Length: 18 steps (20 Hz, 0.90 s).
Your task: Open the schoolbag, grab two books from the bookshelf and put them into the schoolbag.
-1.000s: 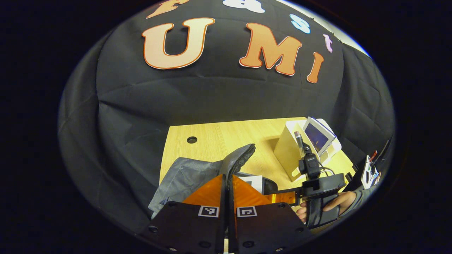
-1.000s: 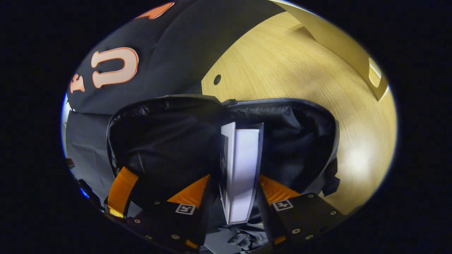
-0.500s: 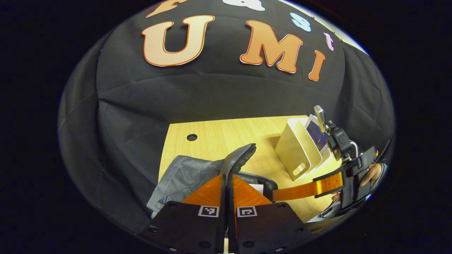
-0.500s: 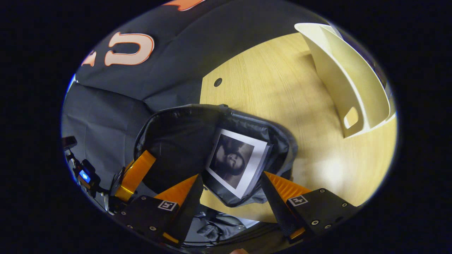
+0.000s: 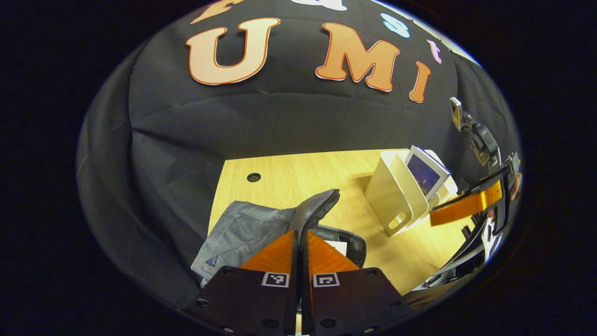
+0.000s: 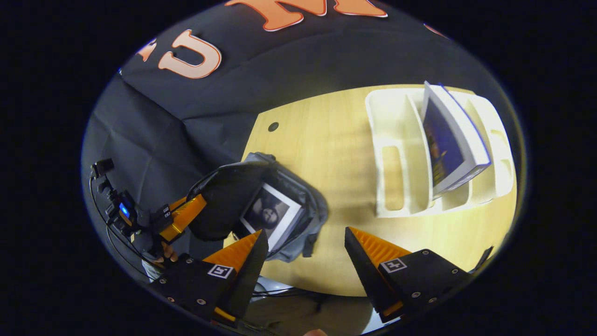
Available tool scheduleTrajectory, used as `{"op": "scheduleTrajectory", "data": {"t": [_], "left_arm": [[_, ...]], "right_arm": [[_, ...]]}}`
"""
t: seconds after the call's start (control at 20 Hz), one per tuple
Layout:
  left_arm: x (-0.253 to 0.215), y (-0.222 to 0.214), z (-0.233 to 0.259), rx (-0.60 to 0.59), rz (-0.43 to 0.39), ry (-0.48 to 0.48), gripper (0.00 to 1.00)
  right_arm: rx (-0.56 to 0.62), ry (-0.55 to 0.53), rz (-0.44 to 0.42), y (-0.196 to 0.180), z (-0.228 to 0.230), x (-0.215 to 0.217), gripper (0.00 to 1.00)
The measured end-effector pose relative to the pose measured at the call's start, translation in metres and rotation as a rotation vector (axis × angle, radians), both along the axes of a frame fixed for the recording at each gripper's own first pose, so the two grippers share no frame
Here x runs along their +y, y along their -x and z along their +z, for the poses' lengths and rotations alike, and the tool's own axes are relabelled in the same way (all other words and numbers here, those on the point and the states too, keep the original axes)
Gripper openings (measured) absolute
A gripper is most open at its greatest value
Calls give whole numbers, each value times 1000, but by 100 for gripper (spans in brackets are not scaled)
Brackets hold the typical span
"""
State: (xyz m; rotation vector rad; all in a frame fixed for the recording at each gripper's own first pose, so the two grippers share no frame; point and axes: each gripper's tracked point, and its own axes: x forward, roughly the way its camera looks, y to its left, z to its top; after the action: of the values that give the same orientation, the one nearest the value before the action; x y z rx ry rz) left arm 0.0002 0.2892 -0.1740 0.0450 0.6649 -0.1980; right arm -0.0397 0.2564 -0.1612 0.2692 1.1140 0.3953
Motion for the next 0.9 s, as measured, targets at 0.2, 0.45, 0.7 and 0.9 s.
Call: {"op": "scheduleTrajectory", "data": {"t": [0.2, 0.45, 0.7, 0.9], "left_arm": [[-1, 2, -3, 4, 23, 3, 4], [6, 10, -9, 12, 66, 2, 5], [5, 14, -9, 20, 110, -4, 5], [-1, 16, -12, 31, 151, -7, 5]], "right_arm": [[-62, 74, -3, -27, 26, -49, 98], [-76, 185, -8, -56, 44, -109, 98], [-82, 227, 3, -81, 39, -140, 99], [-44, 282, 5, -102, 14, -161, 98]]}}
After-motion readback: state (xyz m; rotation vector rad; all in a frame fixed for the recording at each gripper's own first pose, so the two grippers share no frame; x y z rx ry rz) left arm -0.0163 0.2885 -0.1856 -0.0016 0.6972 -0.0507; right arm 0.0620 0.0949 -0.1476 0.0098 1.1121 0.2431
